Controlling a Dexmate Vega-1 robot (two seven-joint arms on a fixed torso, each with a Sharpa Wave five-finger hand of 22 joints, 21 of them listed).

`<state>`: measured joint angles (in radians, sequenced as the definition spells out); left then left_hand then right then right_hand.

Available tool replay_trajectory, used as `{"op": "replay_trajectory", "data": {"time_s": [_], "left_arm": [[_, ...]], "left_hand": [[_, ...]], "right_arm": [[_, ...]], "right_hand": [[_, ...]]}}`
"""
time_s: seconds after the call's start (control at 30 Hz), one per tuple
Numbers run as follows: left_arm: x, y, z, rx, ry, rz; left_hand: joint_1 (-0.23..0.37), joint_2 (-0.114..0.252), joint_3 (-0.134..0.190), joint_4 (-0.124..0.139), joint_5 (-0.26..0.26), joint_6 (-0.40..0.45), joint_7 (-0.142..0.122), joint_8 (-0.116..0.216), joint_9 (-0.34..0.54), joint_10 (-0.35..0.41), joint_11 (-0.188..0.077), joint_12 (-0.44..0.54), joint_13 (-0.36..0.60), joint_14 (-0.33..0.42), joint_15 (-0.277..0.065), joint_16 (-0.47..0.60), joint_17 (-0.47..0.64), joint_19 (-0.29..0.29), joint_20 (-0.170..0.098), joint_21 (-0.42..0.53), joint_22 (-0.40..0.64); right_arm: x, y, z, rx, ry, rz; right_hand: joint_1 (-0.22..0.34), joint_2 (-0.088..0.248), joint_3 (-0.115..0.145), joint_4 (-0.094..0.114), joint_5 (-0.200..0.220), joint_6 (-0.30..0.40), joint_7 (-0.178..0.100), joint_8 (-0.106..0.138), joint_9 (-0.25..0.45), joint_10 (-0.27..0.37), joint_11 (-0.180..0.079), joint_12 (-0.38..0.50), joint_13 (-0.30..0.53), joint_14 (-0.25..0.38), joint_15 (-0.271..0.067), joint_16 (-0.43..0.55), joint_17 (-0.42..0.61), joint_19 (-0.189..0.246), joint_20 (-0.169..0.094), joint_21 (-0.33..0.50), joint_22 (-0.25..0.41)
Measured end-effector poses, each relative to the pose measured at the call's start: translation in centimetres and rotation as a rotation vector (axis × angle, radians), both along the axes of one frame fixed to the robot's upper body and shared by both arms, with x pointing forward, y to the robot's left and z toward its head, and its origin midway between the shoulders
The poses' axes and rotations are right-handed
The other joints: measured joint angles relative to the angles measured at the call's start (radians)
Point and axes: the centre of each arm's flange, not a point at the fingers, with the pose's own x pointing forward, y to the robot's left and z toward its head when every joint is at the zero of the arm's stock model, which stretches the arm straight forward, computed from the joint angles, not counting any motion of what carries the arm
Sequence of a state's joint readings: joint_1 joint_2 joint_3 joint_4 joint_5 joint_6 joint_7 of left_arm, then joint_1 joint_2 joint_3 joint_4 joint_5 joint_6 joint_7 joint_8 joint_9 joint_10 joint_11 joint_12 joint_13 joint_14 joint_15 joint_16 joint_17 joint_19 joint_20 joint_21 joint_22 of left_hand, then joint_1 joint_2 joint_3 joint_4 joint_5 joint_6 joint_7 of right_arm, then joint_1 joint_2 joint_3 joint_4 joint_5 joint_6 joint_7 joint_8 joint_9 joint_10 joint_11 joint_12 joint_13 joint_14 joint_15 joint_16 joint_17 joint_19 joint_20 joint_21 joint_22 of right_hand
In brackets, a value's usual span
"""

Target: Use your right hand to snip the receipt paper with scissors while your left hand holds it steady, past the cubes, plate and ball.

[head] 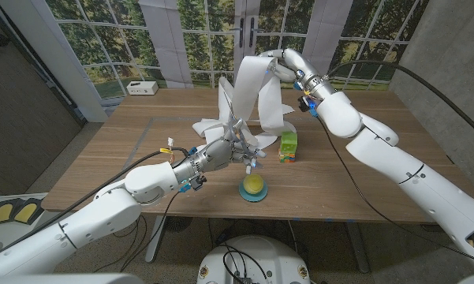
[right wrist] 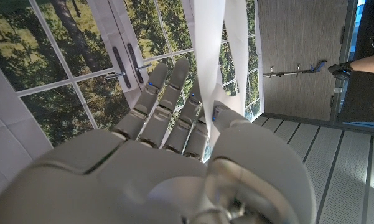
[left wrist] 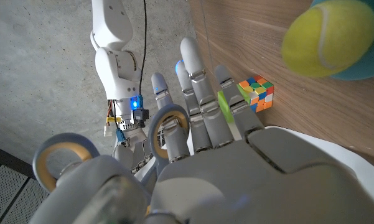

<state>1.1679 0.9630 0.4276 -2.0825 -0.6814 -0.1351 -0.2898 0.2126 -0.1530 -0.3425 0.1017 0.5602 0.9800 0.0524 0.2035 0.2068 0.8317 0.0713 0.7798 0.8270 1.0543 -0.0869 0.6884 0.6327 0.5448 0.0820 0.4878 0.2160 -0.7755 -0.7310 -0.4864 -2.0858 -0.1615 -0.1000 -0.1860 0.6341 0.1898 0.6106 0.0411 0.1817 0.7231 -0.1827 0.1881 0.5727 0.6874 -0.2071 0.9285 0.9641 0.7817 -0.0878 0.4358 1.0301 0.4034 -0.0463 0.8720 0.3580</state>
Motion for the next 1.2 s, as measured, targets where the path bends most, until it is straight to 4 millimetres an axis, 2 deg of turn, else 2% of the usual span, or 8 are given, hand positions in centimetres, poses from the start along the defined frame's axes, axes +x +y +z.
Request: {"op": "replay_trajectory", "data": {"time_s": [0.03, 0.23, 0.47, 0.63, 0.83, 0.9, 1.03, 1.2], "left_arm": [[-0.3, -0.1, 0.1, -0.009, 0.005, -0.029], [-0.3, 0.1, 0.3, -0.016, 0.008, -0.046], [-0.4, 0.2, 0.4, -0.027, 0.015, -0.076], [-0.4, 0.2, 0.5, -0.031, 0.014, -0.087], [-0.4, 0.0, 0.7, -0.032, 0.012, -0.101], [-0.4, 0.0, 0.7, -0.032, 0.012, -0.104], [-0.4, -0.1, 0.7, -0.031, 0.011, -0.109], [-0.3, -0.3, 0.8, -0.032, 0.011, -0.115]], "left_hand": [[0.0, 0.0, -0.002, 0.002, 0.0, 0.0, 0.0, 0.0, 0.0, 0.0, 0.0, 0.0, 0.0, 0.0, 0.0, 0.0, 0.0, 0.0, 0.0, 0.0, 0.0], [0.0, 0.0, -0.004, 0.004, 0.0, 0.0, 0.0, 0.0, 0.0, 0.0, 0.0, 0.0, 0.0, -0.003, -0.003, 0.006, 0.0, 0.0, 0.0, 0.0, 0.0], [0.0, 0.0, -0.004, 0.004, 0.0, 0.0, 0.0, 0.0, 0.0, 0.0, 0.0, 0.0, 0.0, 0.0, -0.005, 0.009, -0.003, 0.0, 0.0, 0.0, 0.0], [0.0, 0.0, -0.003, 0.005, 0.001, 0.0, 0.0, 0.0, 0.0, 0.0, 0.0, 0.0, 0.0, 0.0, -0.005, 0.009, -0.002, 0.0, 0.0, -0.004, 0.0], [0.0, 0.0, -0.003, 0.005, 0.001, 0.0, 0.0, 0.0, 0.0, 0.0, 0.0, 0.0, 0.0, 0.0, -0.005, 0.009, -0.003, 0.0, 0.0, -0.004, 0.0], [0.0, 0.0, -0.001, 0.006, 0.001, 0.0, 0.0, 0.0, 0.0, 0.0, 0.0, 0.0, 0.0, 0.0, -0.005, 0.009, -0.003, 0.0, 0.0, -0.004, 0.0], [0.0, 0.0, 0.0, 0.008, 0.001, 0.0, 0.0, -0.001, 0.0, 0.0, 0.0, 0.0, 0.0, 0.0, -0.004, 0.009, -0.003, 0.004, -0.004, -0.004, 0.0], [0.0, 0.0, 0.0, 0.008, 0.001, 0.0, 0.0, -0.001, 0.0, 0.0, 0.0, 0.0, 0.0, 0.0, -0.004, 0.009, -0.003, 0.004, -0.004, -0.004, 0.0]], "right_arm": [[1.1, -0.7, -0.9, 0.026, 0.024, -0.004], [1.4, -1.0, -1.3, 0.087, 0.045, 0.047], [1.9, -1.1, -2.2, 0.2, 0.099, 0.141], [2.2, -1.2, -2.8, 0.275, 0.15, 0.194], [2.3, -1.1, -3.4, 0.356, 0.212, 0.228], [2.3, -1.0, -3.5, 0.372, 0.227, 0.232], [2.3, -0.9, -3.8, 0.41, 0.266, 0.238], [2.2, -0.8, -4.2, 0.457, 0.309, 0.236]], "right_hand": [[0.0, 0.0, 0.0, 0.0, 0.003, 0.0, 0.0, 0.0, -0.001, 0.0, 0.0, 0.004, 0.001, 0.0, 0.0, -0.001, 0.0, 0.0, 0.0, 0.004, -0.001], [0.0, 0.0, 0.006, -0.009, 0.004, 0.016, 0.016, 0.005, -0.003, 0.001, 0.001, 0.011, 0.002, 0.0, 0.0, -0.001, 0.022, -0.005, 0.006, 0.014, -0.006], [0.0, 0.0, 0.006, -0.009, 0.004, 0.018, 0.018, 0.008, -0.003, 0.004, 0.004, 0.019, 0.006, 0.0, 0.0, -0.001, 0.03, -0.016, 0.005, 0.015, -0.01], [0.007, 0.005, 0.013, -0.026, 0.004, 0.04, 0.04, 0.008, -0.003, 0.013, 0.005, 0.019, -0.01, 0.0, 0.0, 0.005, 0.05, -0.027, 0.005, 0.023, -0.015], [0.023, 0.004, 0.011, -0.04, -0.004, 0.052, 0.053, 0.009, -0.003, 0.017, 0.009, 0.027, -0.013, -0.009, 0.002, 0.005, 0.06, -0.074, 0.005, 0.023, -0.024], [0.028, -0.001, 0.009, -0.055, -0.008, 0.065, 0.066, 0.017, -0.003, 0.024, 0.016, 0.027, -0.02, -0.02, 0.005, 0.003, 0.059, -0.09, 0.003, 0.023, -0.028], [0.058, 0.0, -0.003, -0.099, -0.004, 0.112, 0.105, 0.023, -0.007, 0.046, 0.038, 0.034, -0.04, -0.049, 0.012, -0.001, 0.06, -0.115, 0.029, 0.023, -0.045], [0.071, 0.001, -0.019, -0.132, 0.008, 0.156, 0.135, 0.024, -0.011, 0.063, 0.056, 0.041, -0.061, -0.068, 0.018, -0.007, 0.058, -0.145, 0.048, 0.023, -0.063]]}}
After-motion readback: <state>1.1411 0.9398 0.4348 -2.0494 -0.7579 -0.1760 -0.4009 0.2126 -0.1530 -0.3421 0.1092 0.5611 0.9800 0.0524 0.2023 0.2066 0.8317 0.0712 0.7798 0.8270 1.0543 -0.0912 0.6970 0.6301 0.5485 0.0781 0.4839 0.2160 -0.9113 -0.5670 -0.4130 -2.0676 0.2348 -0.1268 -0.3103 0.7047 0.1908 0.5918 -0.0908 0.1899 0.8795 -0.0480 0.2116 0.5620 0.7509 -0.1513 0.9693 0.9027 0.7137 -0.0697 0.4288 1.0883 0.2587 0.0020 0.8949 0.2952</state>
